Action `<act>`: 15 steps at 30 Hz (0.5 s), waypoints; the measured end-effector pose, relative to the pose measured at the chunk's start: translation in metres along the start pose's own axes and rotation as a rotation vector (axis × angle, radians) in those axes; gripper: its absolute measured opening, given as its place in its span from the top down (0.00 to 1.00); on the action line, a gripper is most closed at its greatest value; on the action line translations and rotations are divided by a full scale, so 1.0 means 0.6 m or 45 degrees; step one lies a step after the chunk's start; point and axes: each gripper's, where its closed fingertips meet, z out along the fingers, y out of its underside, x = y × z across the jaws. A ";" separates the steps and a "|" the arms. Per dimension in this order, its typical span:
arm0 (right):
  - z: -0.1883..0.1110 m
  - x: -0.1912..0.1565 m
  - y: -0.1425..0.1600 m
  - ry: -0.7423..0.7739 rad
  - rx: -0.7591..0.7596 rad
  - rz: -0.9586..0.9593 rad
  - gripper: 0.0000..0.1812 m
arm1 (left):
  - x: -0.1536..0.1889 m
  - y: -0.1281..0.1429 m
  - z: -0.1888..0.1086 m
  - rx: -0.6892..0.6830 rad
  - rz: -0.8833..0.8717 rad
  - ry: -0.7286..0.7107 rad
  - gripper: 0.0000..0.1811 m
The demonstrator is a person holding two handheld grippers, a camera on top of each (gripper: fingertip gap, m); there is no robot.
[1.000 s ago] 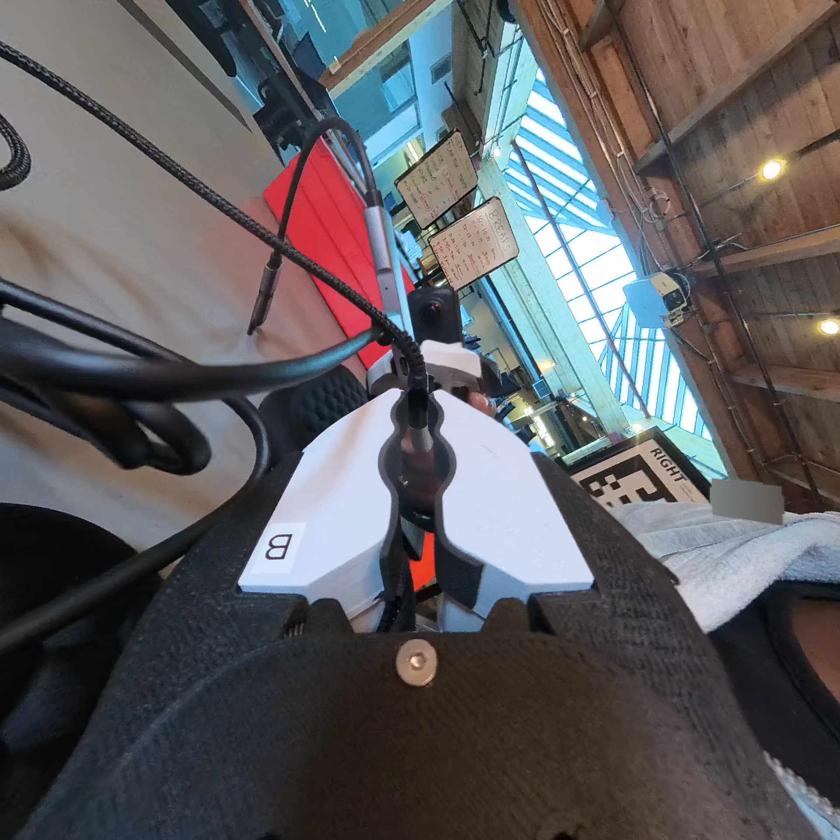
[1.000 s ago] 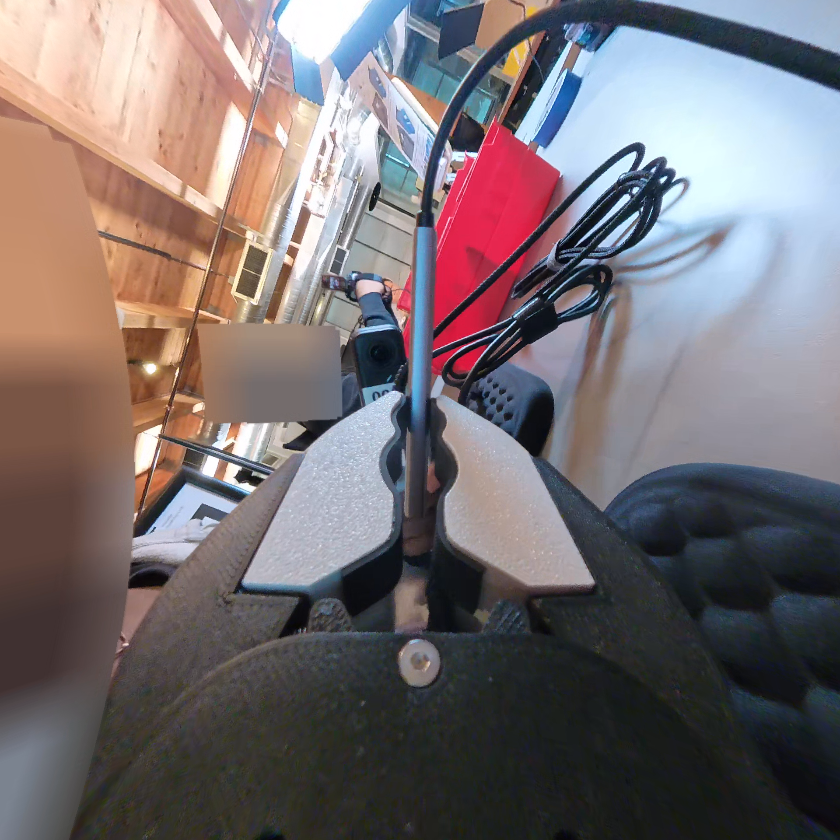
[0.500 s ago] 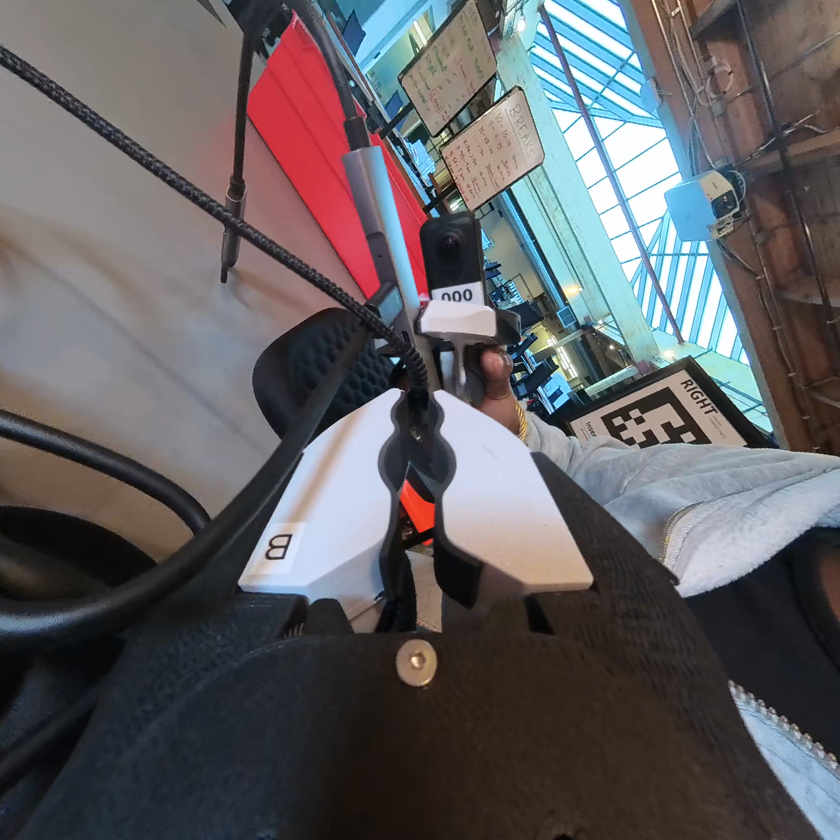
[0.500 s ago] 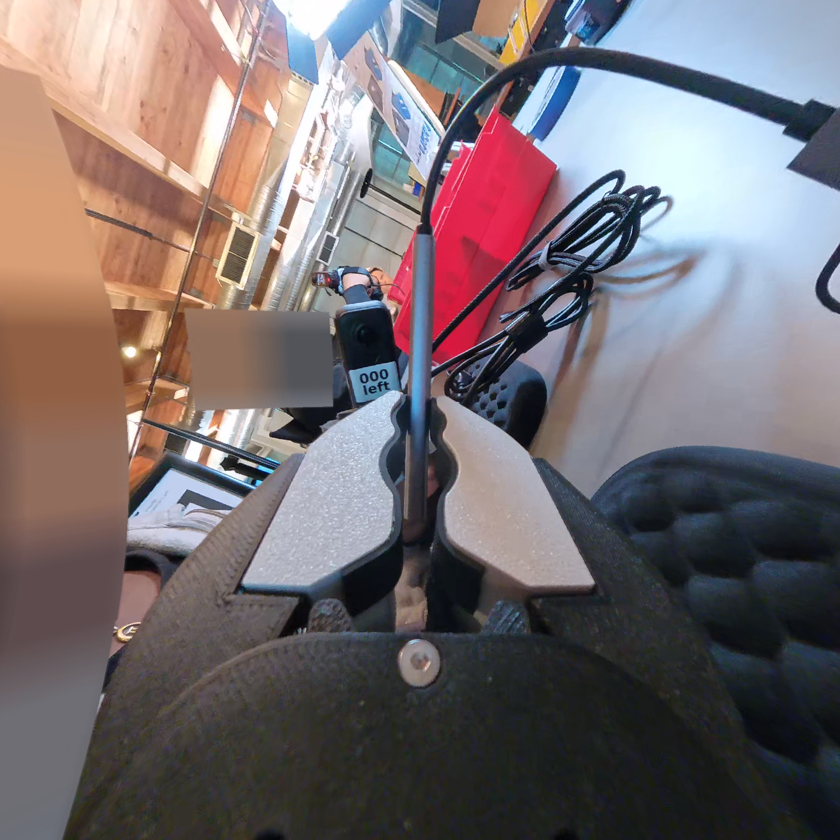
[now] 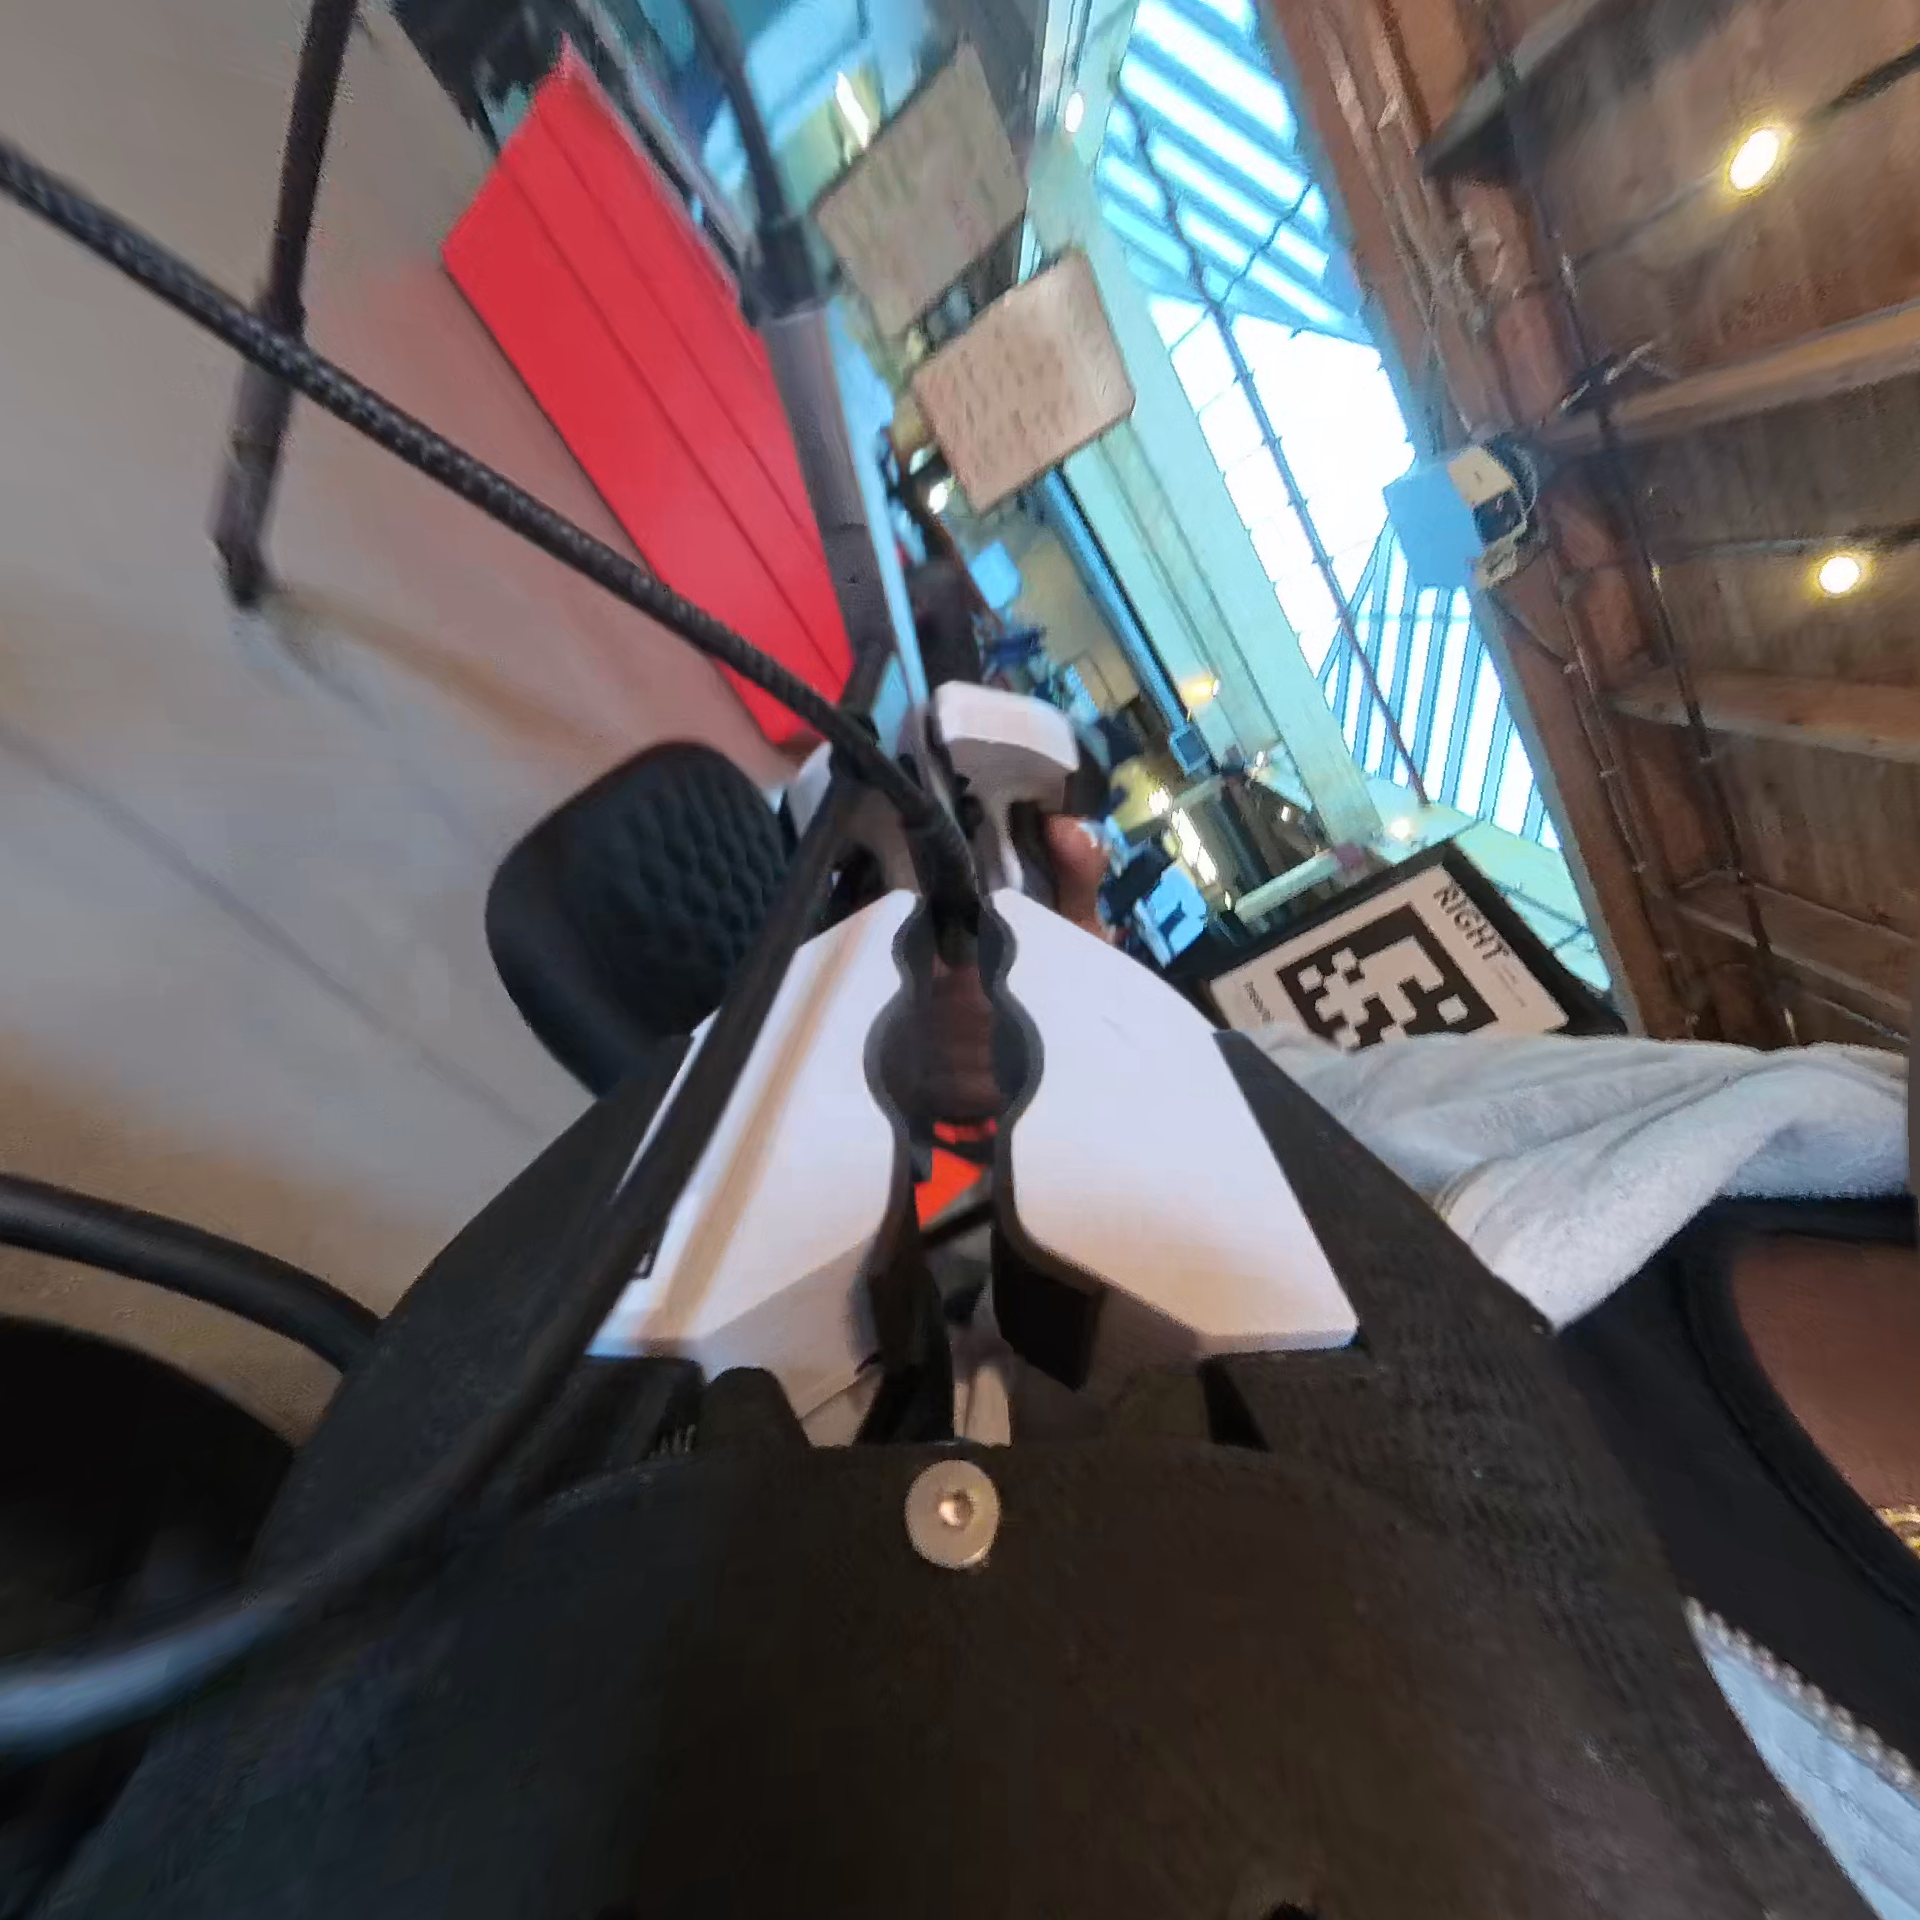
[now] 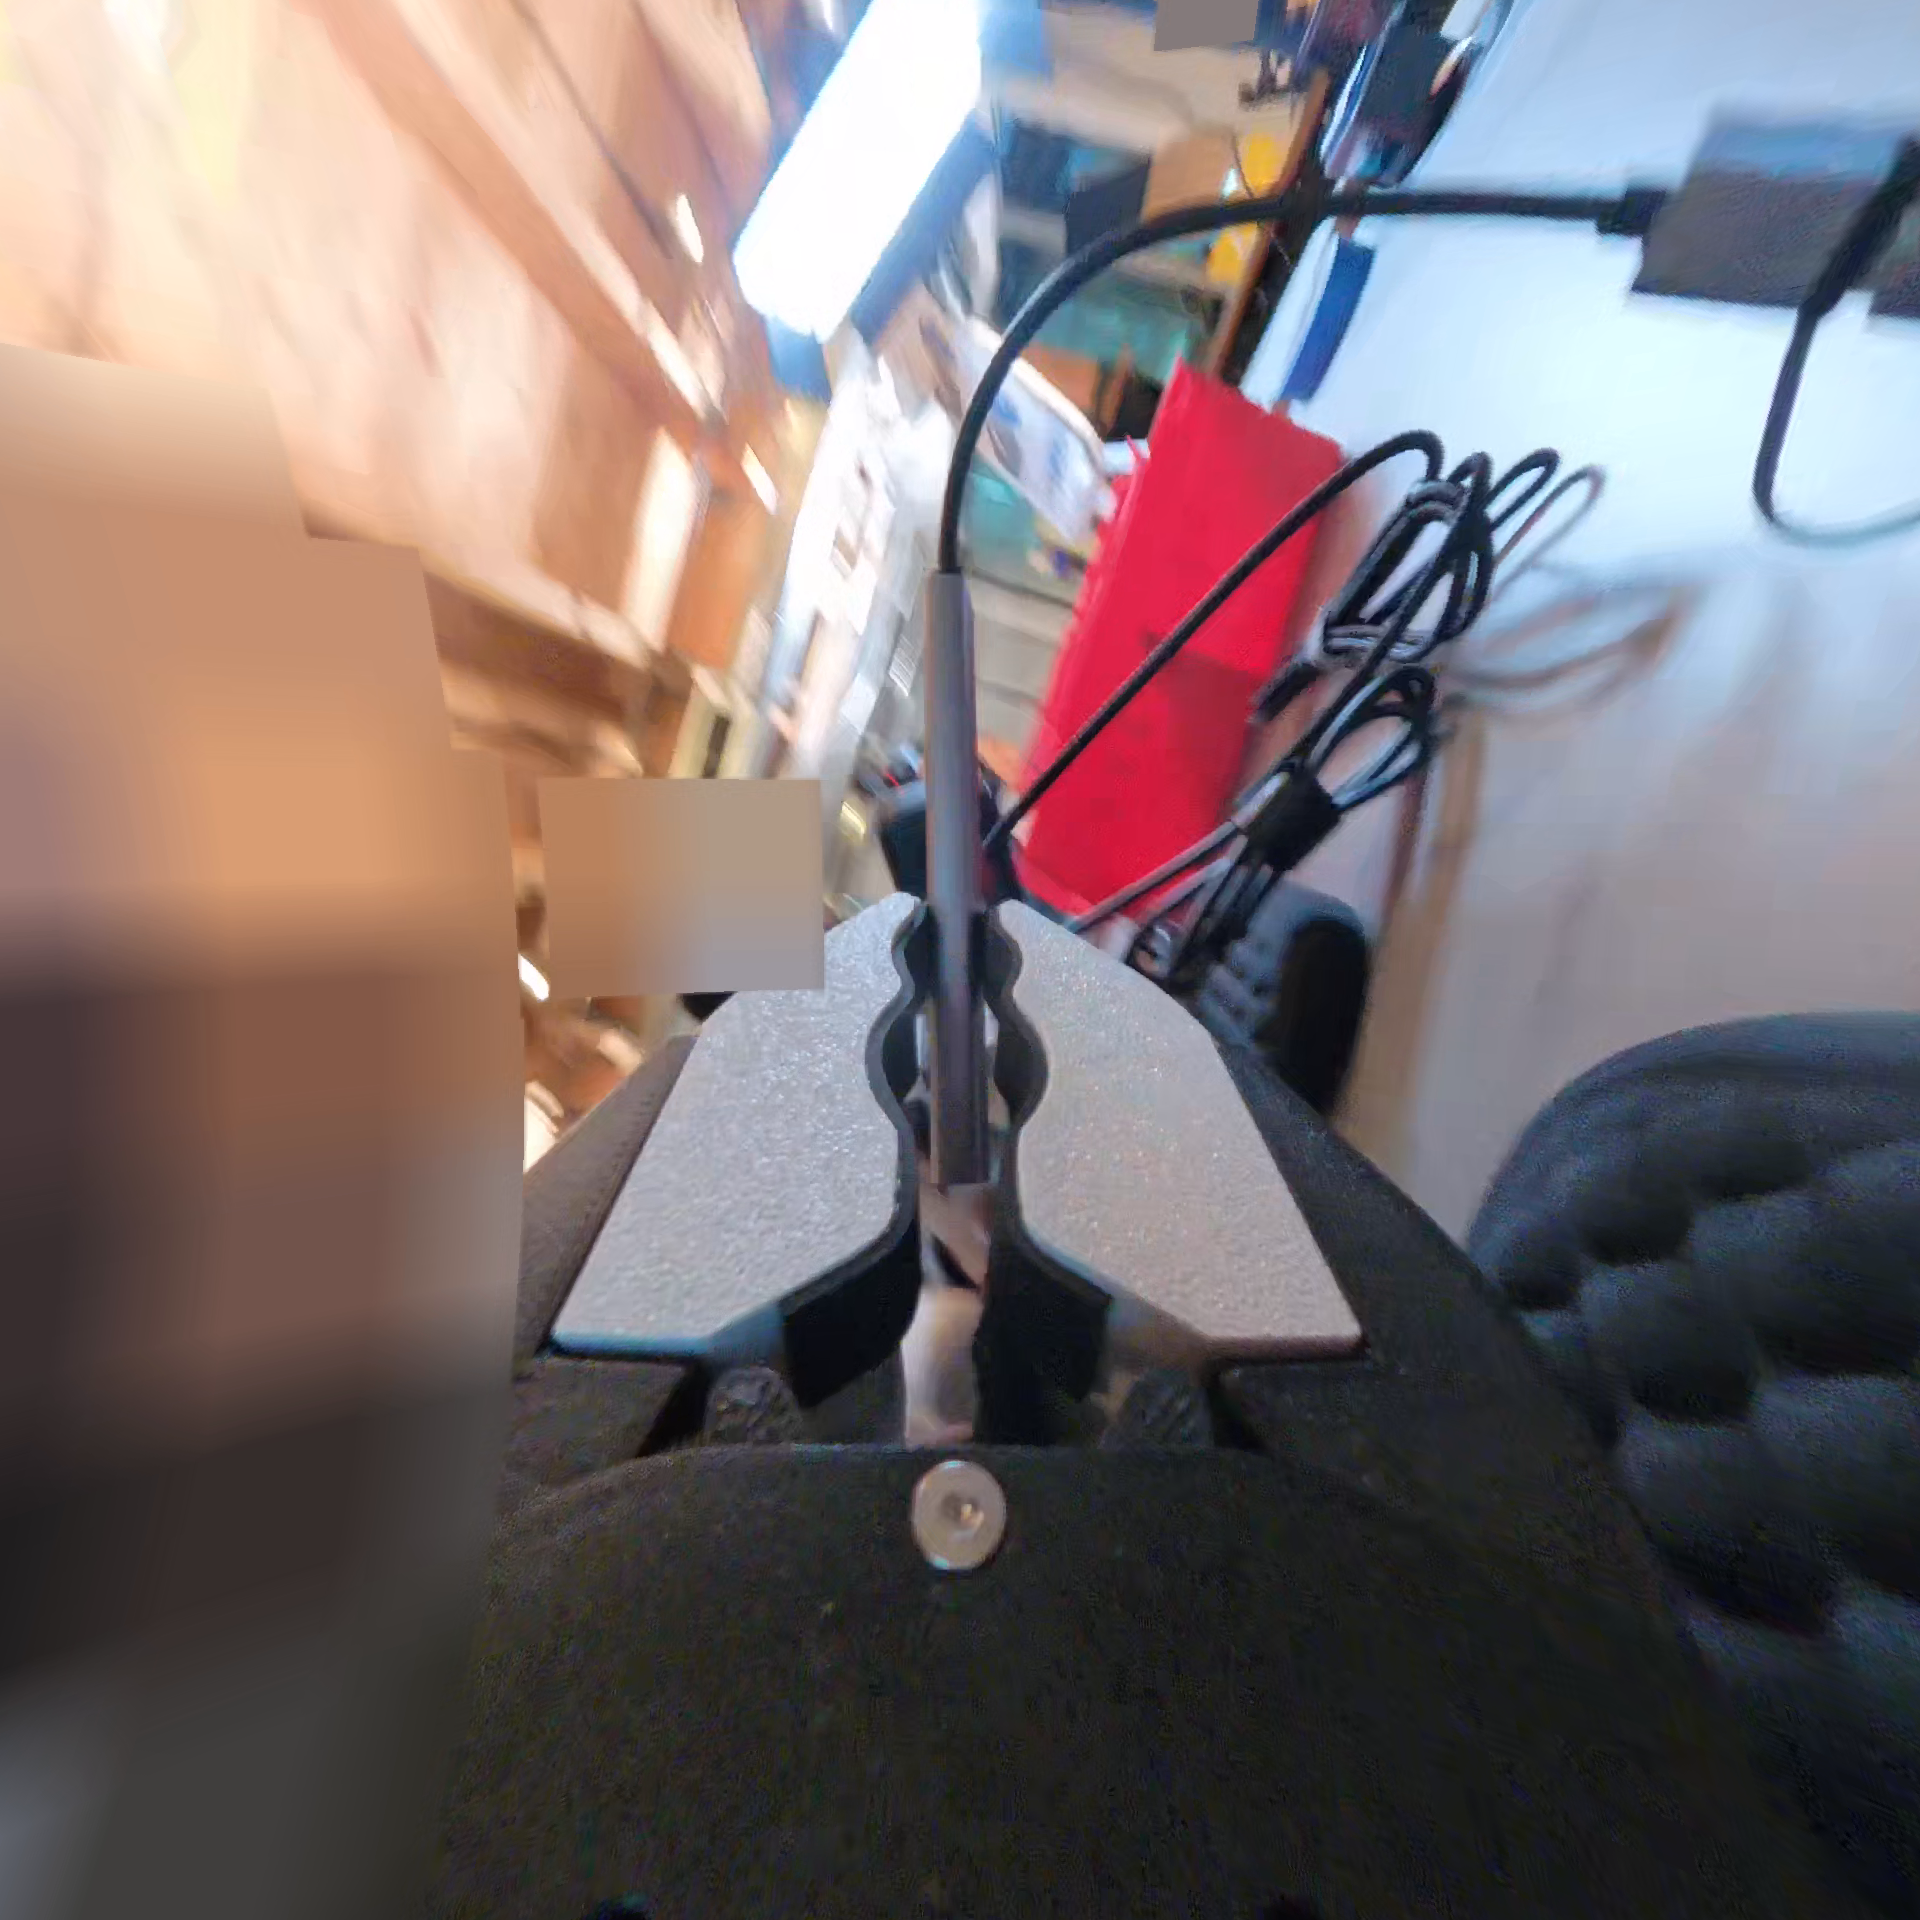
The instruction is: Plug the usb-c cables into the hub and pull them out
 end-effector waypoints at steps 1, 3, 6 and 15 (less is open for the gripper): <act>-0.002 0.004 -0.020 -0.023 0.133 0.140 0.95 | 0.007 -0.012 0.000 0.052 0.026 0.034 0.96; -0.017 0.015 -0.070 -0.066 0.415 0.326 0.95 | 0.031 -0.031 -0.005 0.121 0.057 0.118 0.96; -0.038 0.013 -0.121 -0.141 0.703 0.350 0.95 | 0.045 -0.055 -0.017 0.235 0.175 0.101 0.95; -0.063 -0.001 -0.153 -0.021 0.644 0.208 0.95 | 0.107 -0.204 -0.165 0.776 0.509 0.088 0.96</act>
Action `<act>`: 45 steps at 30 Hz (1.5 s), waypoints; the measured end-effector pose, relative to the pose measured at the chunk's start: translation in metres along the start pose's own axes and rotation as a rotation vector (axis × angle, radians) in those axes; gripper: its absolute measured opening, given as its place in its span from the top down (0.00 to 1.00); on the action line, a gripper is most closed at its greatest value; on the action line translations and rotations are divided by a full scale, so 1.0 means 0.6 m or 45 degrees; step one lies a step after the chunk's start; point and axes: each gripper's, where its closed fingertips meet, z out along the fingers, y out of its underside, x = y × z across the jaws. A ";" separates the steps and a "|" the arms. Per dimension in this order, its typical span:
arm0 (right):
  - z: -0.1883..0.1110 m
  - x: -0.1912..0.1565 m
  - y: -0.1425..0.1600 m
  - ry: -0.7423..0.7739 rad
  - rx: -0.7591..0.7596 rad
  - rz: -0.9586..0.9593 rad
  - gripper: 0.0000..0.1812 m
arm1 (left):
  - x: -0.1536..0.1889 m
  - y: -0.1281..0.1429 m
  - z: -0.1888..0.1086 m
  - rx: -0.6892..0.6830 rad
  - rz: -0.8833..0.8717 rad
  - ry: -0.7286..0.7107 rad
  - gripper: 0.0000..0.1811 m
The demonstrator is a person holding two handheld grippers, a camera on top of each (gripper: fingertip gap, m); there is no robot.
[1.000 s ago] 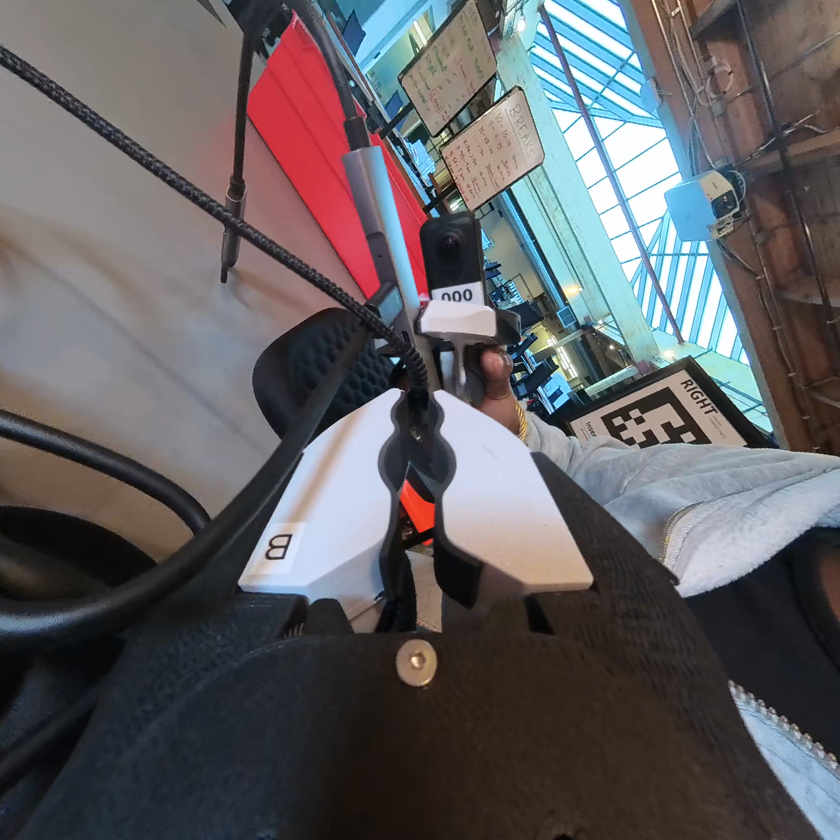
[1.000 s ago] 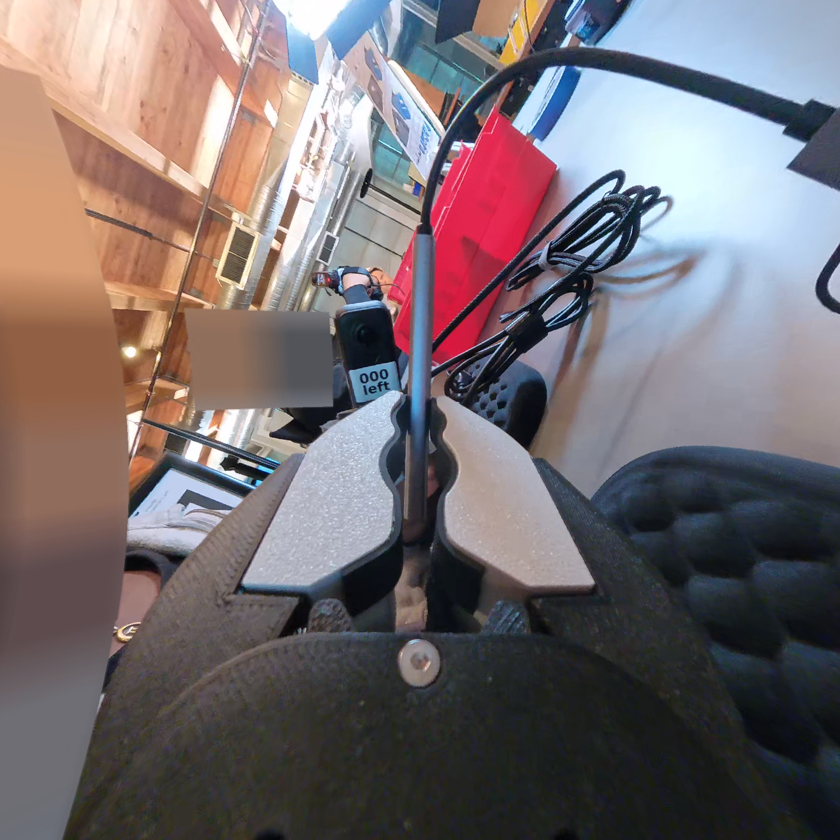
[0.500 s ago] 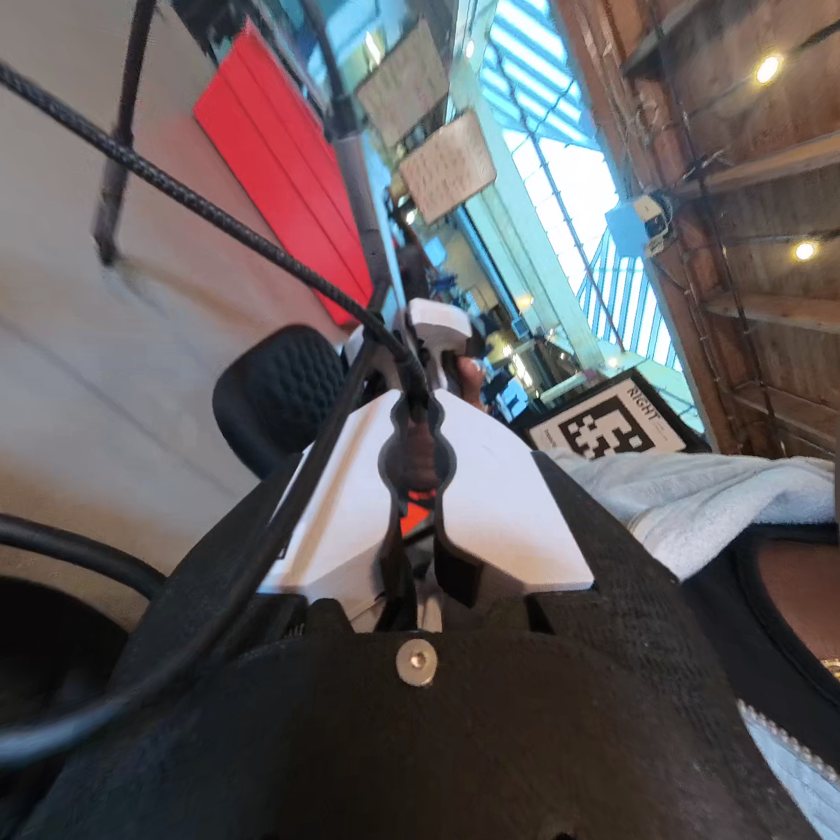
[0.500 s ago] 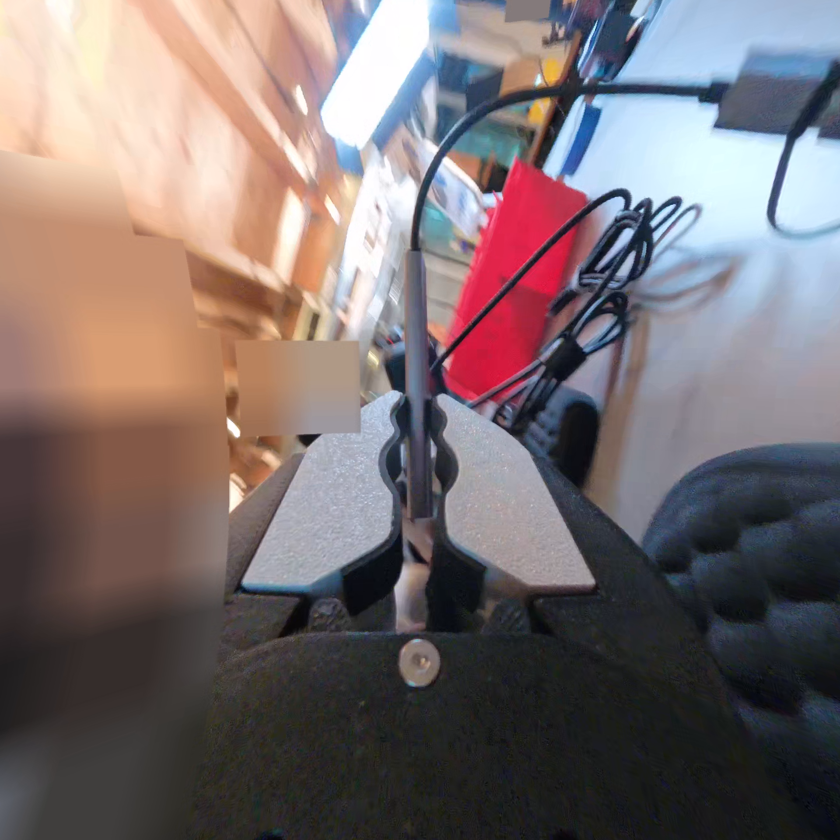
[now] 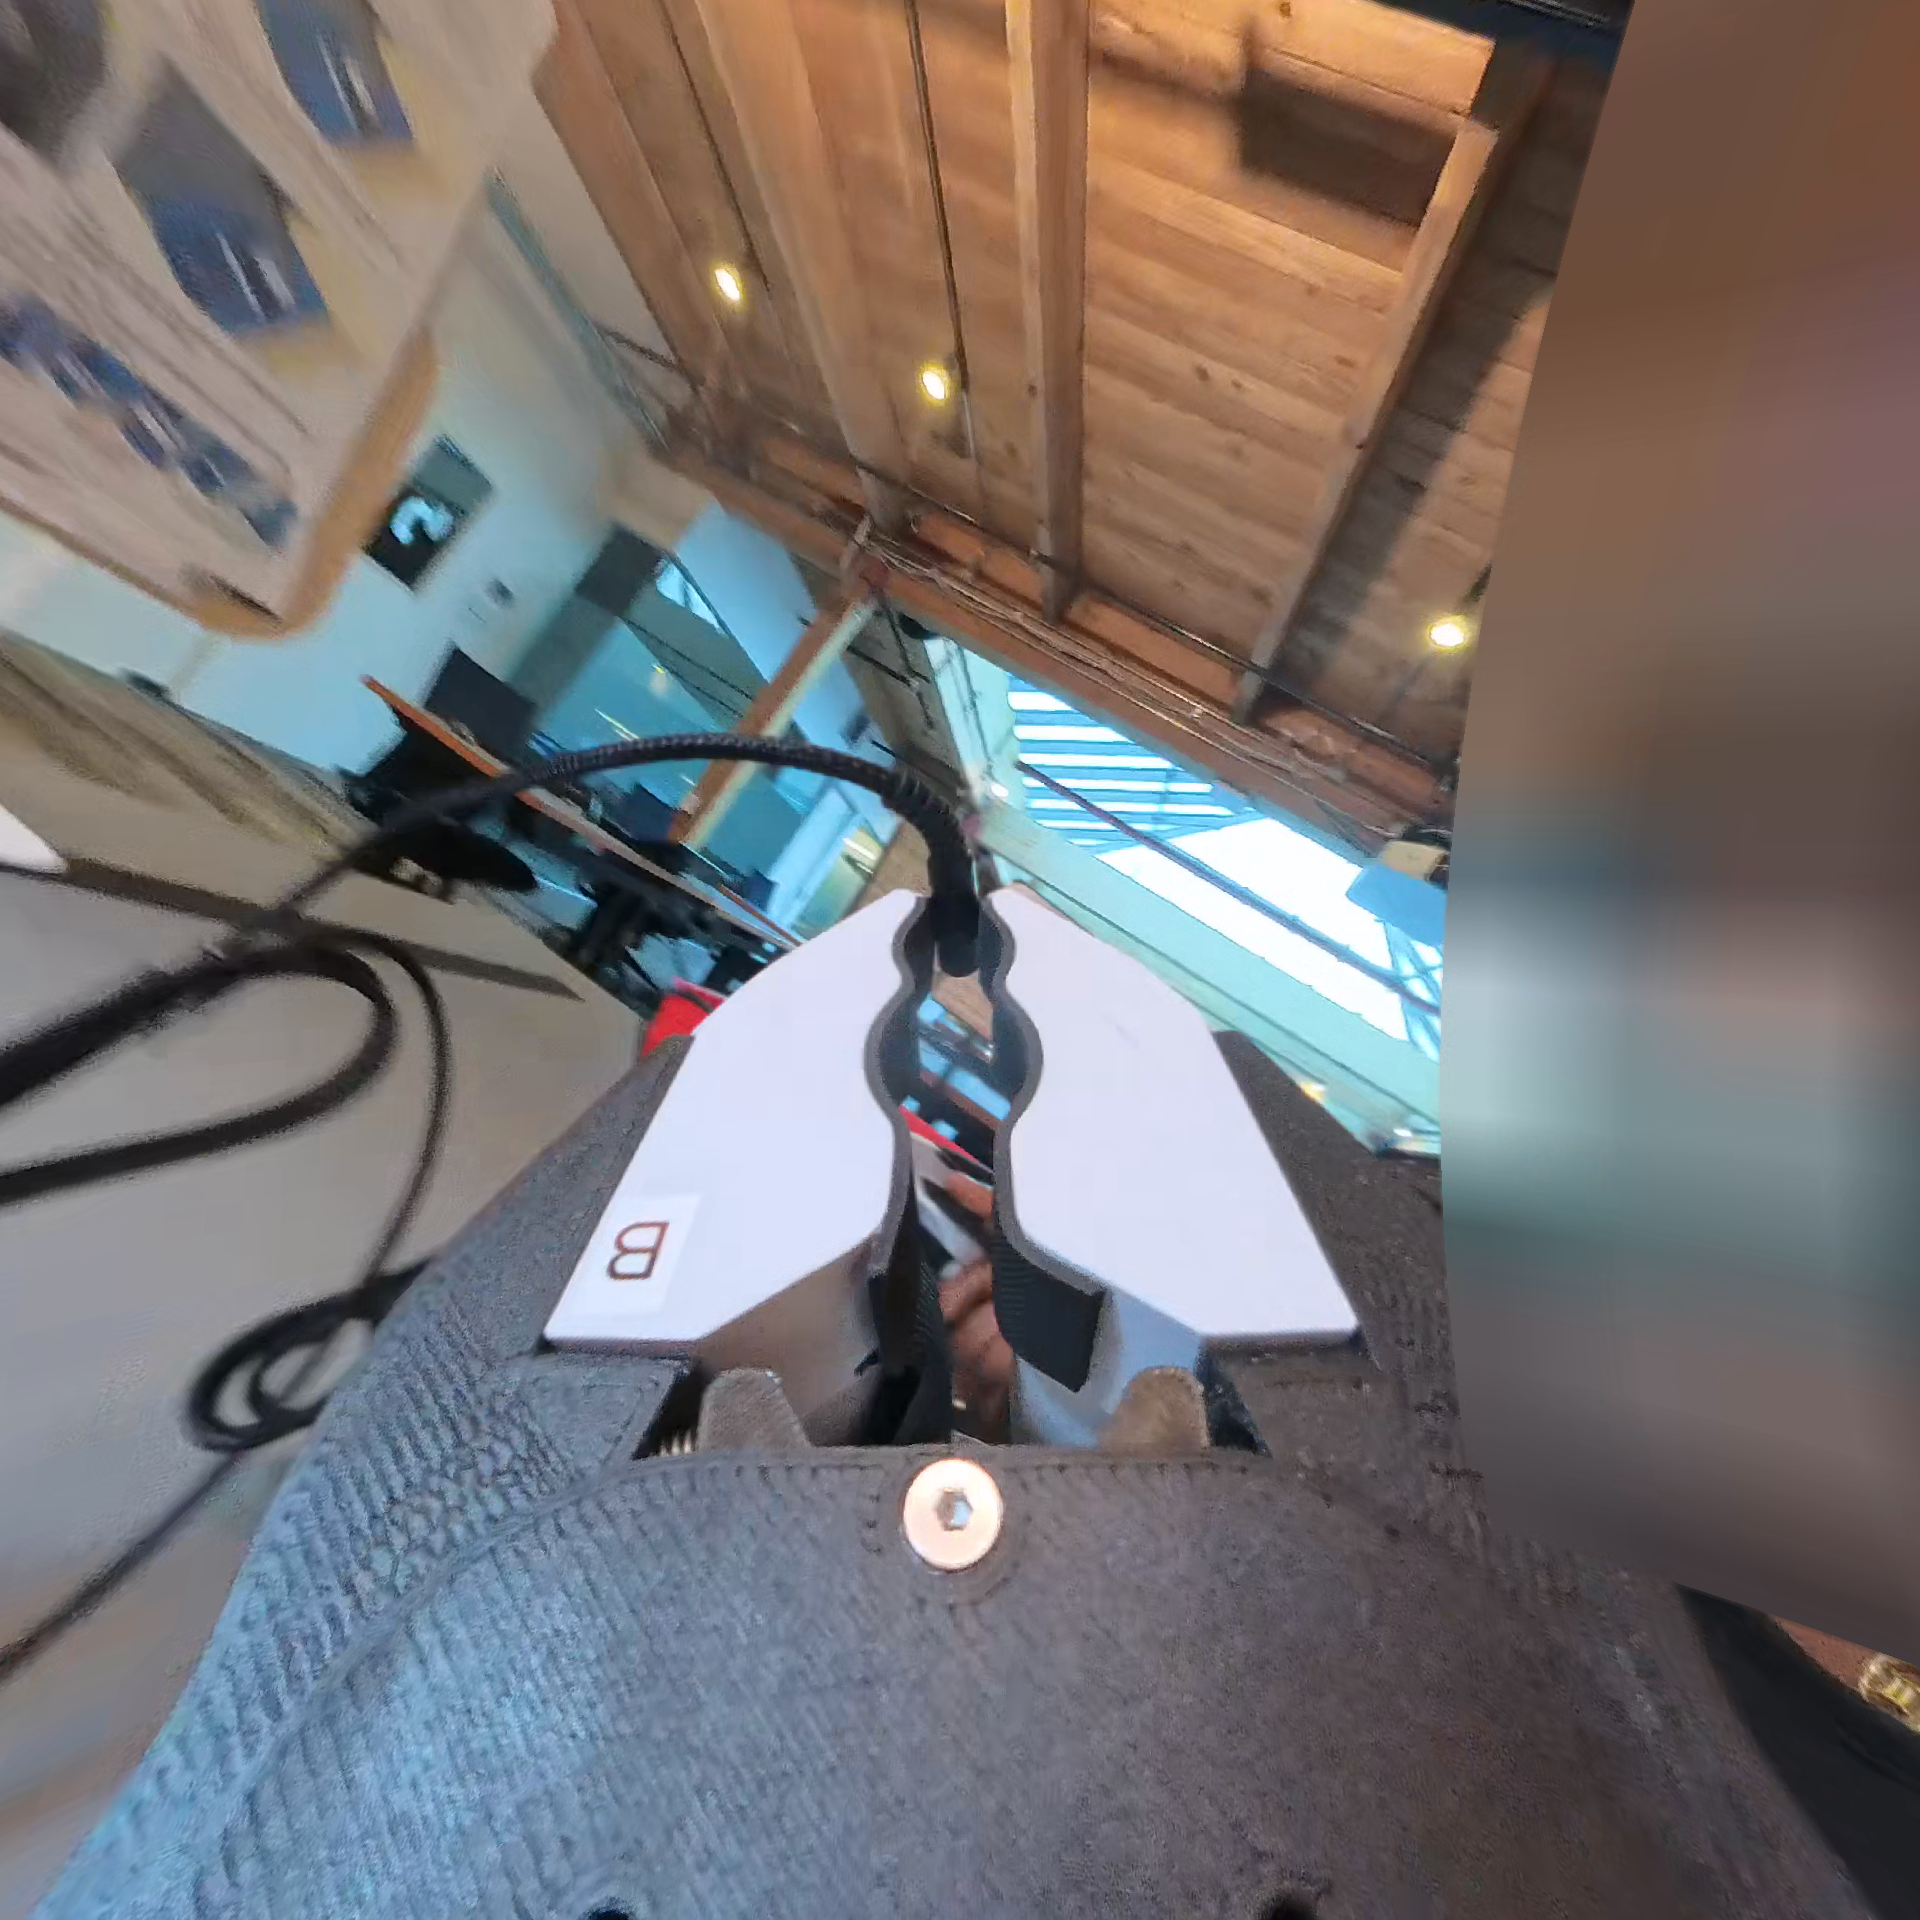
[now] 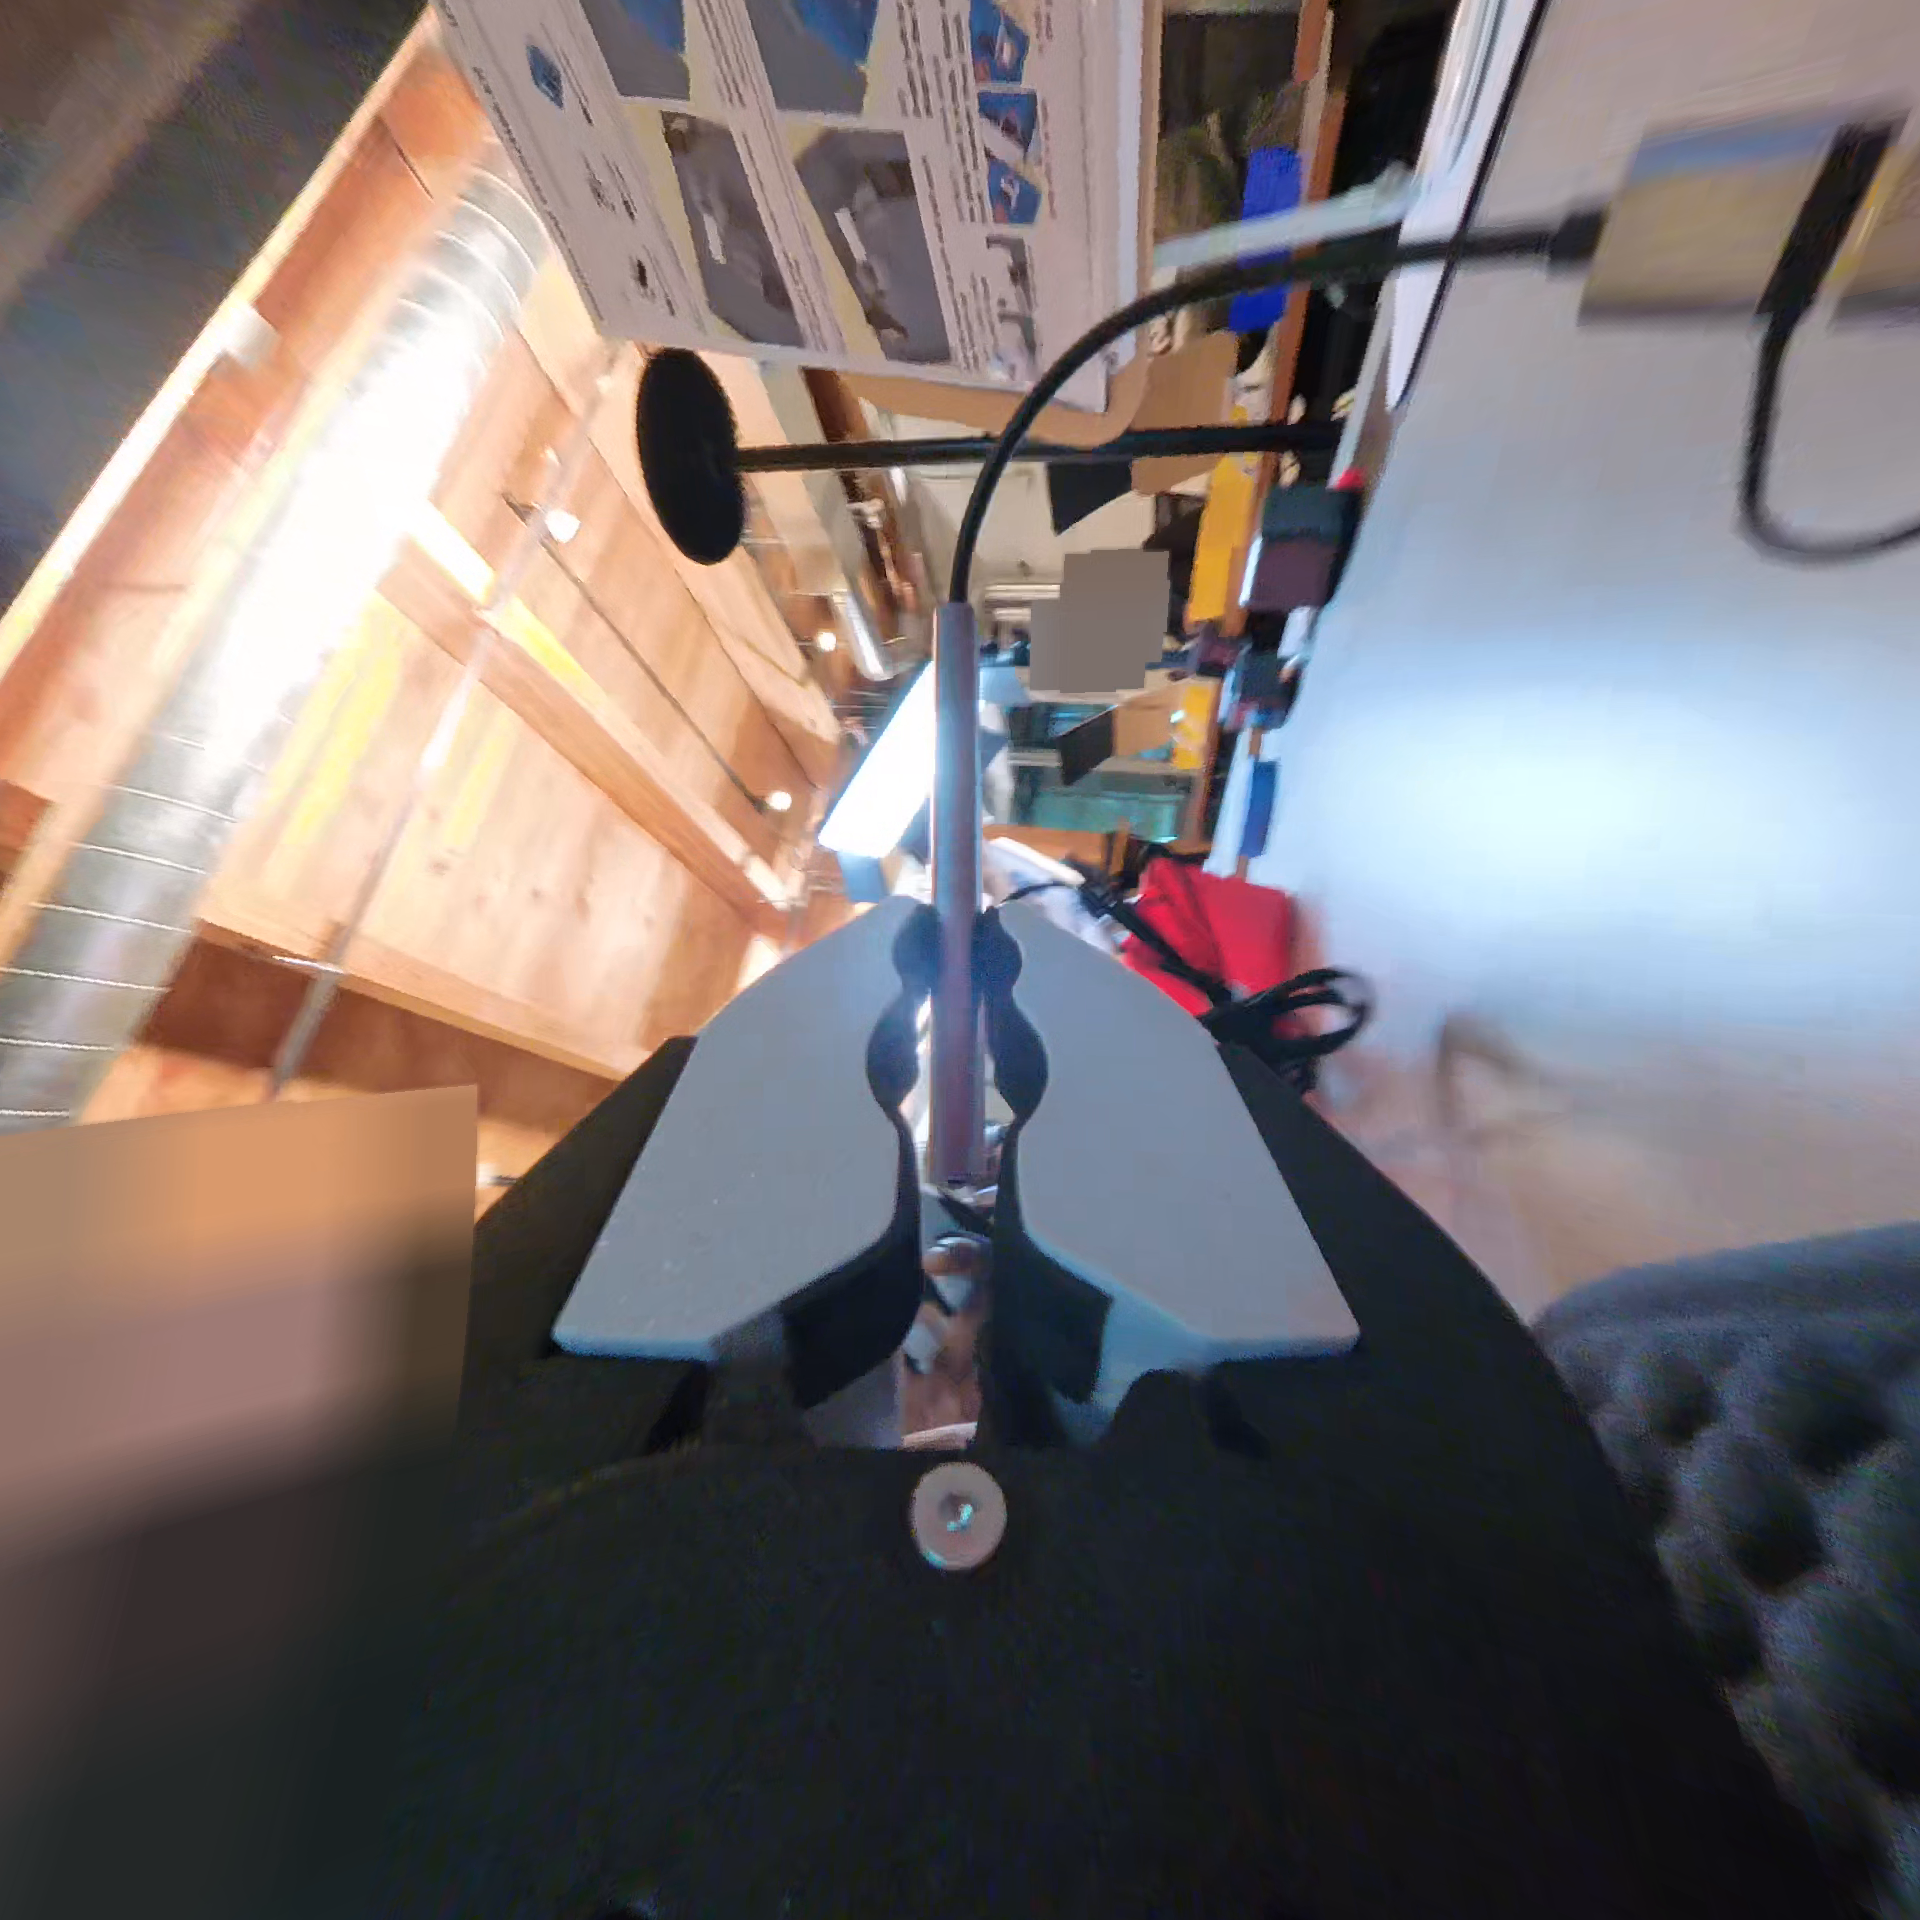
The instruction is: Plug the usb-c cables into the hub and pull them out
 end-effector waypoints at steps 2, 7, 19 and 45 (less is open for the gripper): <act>-0.020 -0.016 -0.046 0.035 0.091 -0.115 0.96 | -0.009 -0.062 -0.020 0.089 0.105 -0.057 0.96; -0.066 -0.046 -0.091 -0.019 0.364 -0.281 0.95 | -0.016 -0.120 -0.057 0.136 0.214 -0.135 0.96; -0.067 0.062 0.090 0.326 -0.119 -0.023 0.54 | 0.004 0.054 -0.011 -0.223 -0.024 0.049 0.96; -0.186 0.100 0.093 -0.529 -3.091 -2.752 0.73 | 0.009 0.111 -0.003 -0.349 -0.132 0.110 0.96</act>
